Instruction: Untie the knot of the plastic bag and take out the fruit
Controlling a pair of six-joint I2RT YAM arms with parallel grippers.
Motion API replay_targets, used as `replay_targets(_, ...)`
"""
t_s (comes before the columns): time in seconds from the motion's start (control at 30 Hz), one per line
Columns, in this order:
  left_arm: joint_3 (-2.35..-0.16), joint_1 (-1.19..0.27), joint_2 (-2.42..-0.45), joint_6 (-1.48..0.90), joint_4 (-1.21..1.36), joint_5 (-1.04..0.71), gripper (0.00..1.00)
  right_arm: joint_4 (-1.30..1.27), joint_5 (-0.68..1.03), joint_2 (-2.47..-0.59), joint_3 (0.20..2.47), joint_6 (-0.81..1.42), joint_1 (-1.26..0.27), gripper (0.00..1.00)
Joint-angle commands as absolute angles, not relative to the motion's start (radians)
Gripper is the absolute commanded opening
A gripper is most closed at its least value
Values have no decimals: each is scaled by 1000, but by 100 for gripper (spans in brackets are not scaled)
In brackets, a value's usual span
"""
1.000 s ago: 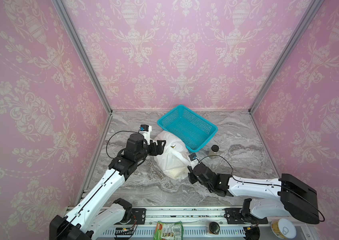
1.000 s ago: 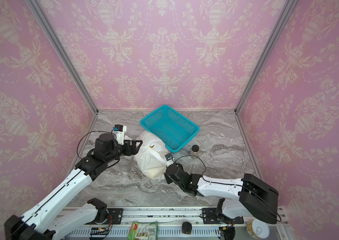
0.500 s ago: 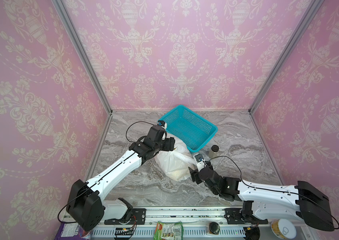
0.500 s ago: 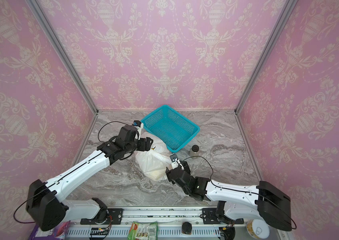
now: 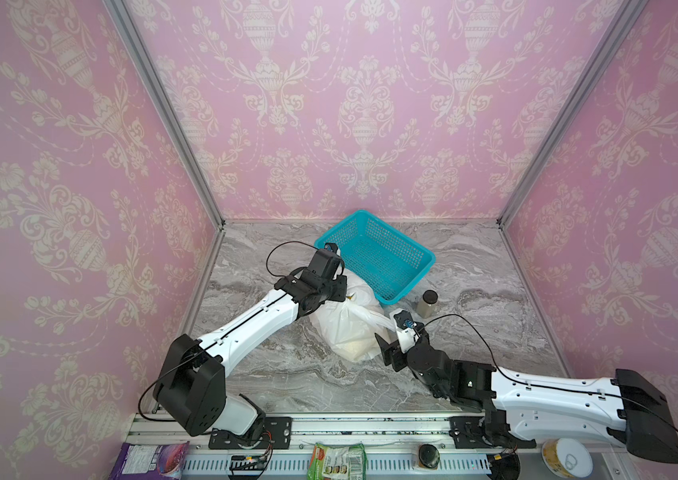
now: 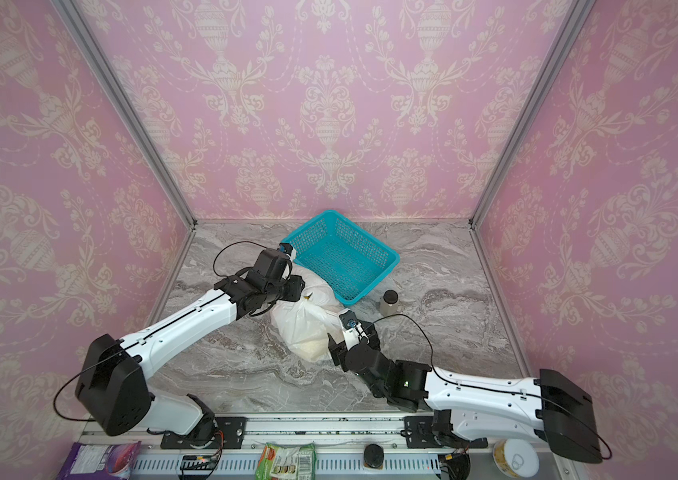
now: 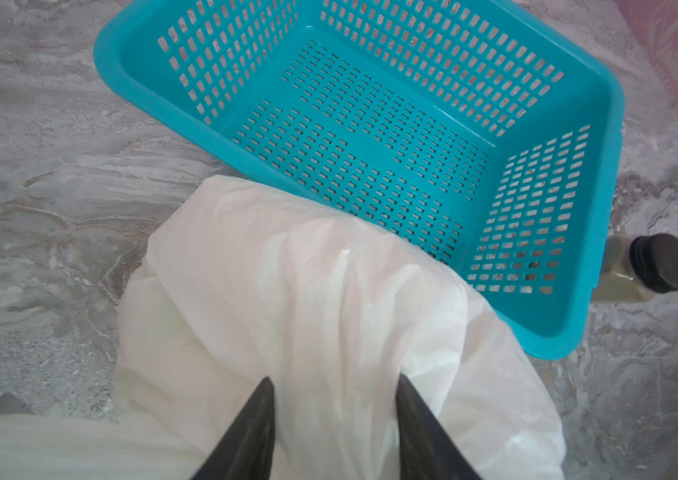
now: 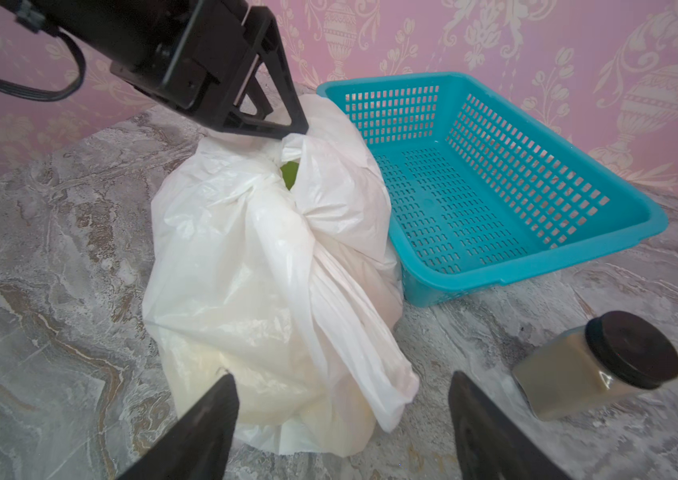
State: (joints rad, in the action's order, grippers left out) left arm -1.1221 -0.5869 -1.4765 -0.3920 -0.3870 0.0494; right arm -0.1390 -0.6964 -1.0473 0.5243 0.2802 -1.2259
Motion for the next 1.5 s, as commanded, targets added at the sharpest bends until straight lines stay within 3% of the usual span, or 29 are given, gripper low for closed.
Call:
replay_targets(0.0, -1152, -594, -1499, -391, -368, 29, 17, -212, -689, -1114, 594, 240, -1250, 82)
replay_targets(0.1, -1153, -594, -1499, -401, -367, 70, 0, -265, -634, -1186, 642, 258, -1251, 83)
replay_targets(0.43, -1122, -593, -1441, -429, -354, 101, 0, -307, -543, -1538, 875, 370, -1211, 91)
replay_targets(0.57, -1107, -592, -1413, -425, -361, 96, 0, -284, -527, -1628, 949, 419, -1159, 89)
replay_targets(0.67, -1091, -592, -1391, -421, -363, 107, 0, -276, -571, -1661, 974, 434, -1143, 77)
replay_targets(0.8, -1076, -589, -1371, -413, -378, 152, 0, -362, -559, -1646, 934, 404, -1143, 23)
replay_targets(0.9, -1060, -585, -1348, -411, -382, 191, 0, -418, -538, -1609, 880, 374, -1148, 4)
replay_targets(0.97, -1036, -579, -1316, -421, -371, 228, 0, -457, -544, -1571, 831, 366, -1149, 0)
replay_targets(1.23, -892, -550, -1112, -453, -323, 308, 0, -586, -600, -1426, 617, 304, -1151, 0)
replay_targets(1.47, -852, -525, -1061, -439, -333, 353, 0, -593, -645, -1347, 528, 296, -1151, 0)
